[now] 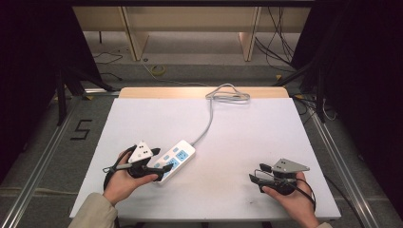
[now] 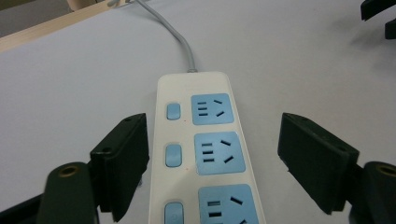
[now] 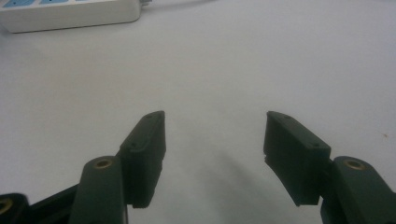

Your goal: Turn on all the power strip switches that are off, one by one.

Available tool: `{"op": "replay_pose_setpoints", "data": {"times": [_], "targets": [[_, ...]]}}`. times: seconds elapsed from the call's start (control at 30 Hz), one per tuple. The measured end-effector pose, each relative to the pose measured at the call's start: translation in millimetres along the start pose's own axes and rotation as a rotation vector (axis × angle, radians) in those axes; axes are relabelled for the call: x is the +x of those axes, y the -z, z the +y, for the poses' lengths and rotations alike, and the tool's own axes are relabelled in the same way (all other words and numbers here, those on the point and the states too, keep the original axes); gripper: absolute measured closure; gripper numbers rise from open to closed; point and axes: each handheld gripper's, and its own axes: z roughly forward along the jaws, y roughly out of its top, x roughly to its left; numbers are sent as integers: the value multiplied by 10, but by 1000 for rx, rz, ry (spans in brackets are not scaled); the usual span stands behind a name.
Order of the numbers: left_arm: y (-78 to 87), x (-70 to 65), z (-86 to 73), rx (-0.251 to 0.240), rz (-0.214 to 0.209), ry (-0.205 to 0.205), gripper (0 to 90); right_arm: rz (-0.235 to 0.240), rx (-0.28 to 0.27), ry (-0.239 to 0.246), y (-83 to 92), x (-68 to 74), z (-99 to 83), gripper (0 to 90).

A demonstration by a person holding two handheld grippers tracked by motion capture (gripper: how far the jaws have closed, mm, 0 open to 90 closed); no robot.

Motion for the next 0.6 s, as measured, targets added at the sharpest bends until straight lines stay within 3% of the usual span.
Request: {"op": "replay_pose_setpoints", "data": {"times": [0.2,0.4,0.6], "targets": [[42,-9,-96,24,-18,-6,169,6,-2,10,6,2,-4,395],[98,-9,-167,12,-25,-2,157,12,-4,14,8,11,-7,393],[132,-20,-240,16,-35,-27,151,15,-3,17,12,16,-11,390]]}}
